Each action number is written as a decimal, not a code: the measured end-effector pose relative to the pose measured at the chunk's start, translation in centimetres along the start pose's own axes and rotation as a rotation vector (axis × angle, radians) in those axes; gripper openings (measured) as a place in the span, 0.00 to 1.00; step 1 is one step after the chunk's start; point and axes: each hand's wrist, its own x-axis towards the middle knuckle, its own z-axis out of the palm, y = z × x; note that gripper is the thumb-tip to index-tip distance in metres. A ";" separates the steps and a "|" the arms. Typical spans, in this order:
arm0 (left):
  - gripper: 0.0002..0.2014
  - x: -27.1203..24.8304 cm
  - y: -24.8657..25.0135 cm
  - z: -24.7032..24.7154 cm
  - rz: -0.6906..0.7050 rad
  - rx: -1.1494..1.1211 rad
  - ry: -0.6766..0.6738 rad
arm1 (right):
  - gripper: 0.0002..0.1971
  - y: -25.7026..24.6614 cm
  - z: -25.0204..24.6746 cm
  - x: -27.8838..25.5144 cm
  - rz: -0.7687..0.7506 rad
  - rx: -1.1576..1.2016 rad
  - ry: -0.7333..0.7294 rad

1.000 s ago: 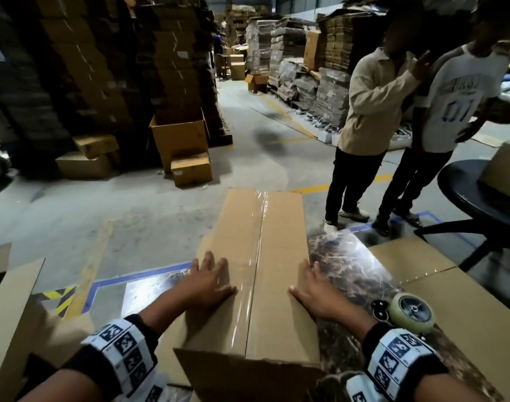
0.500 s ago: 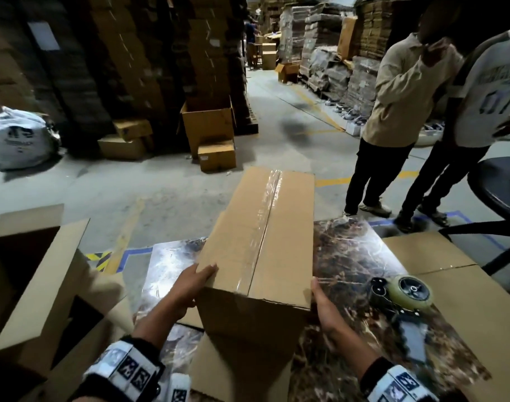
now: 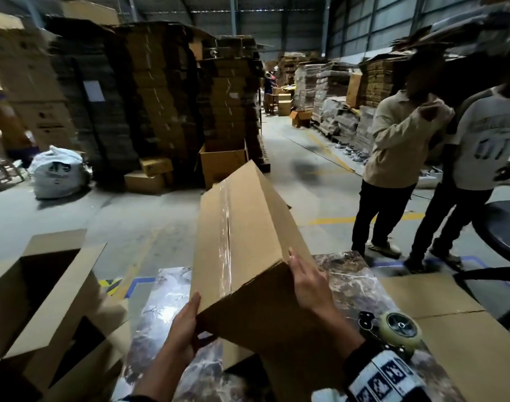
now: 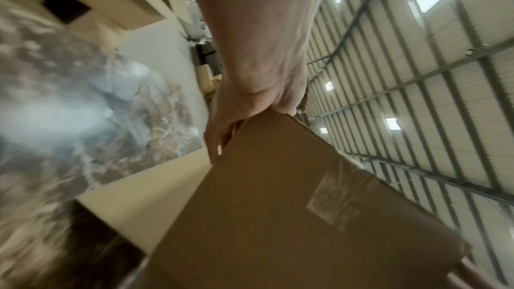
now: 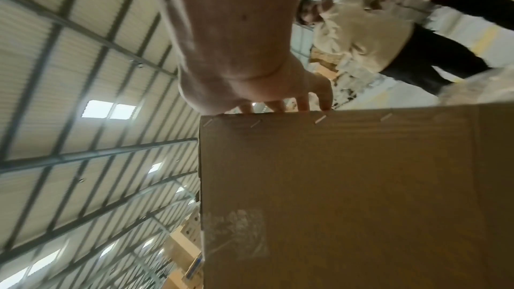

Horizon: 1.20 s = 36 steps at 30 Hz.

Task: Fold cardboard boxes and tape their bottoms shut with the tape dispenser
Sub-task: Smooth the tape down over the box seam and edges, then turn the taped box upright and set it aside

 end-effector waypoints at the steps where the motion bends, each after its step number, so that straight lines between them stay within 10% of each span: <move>1: 0.19 -0.3 -0.7 0.2 -0.027 -0.071 -0.020 | 0.32 -0.7 0.0 0.3 -0.031 -0.068 0.001; 7: 0.22 -1.9 -5.8 -0.3 -0.162 -0.361 -0.017 | 0.28 -4.5 3.1 -1.5 -0.203 -0.415 -0.064; 13: 0.16 -0.7 -9.9 -4.4 -0.162 -0.028 0.107 | 0.28 -4.3 10.7 -5.9 -0.380 -0.647 -0.107; 19: 0.39 -2.9 -1.8 -8.4 0.101 -0.428 0.020 | 0.24 -5.6 15.7 -8.8 -0.524 -0.731 -0.219; 23: 0.20 -1.7 0.5 -11.4 0.168 -0.221 0.144 | 0.15 -8.5 16.8 -7.2 -0.581 -0.744 -0.164; 32: 0.15 2.9 -0.1 -13.9 0.054 0.015 0.120 | 0.31 -8.9 9.7 4.1 -0.094 -0.912 -0.217; 36: 0.17 2.9 1.4 -12.3 0.138 -0.039 0.151 | 0.43 -4.4 7.9 6.0 0.174 -0.417 -0.519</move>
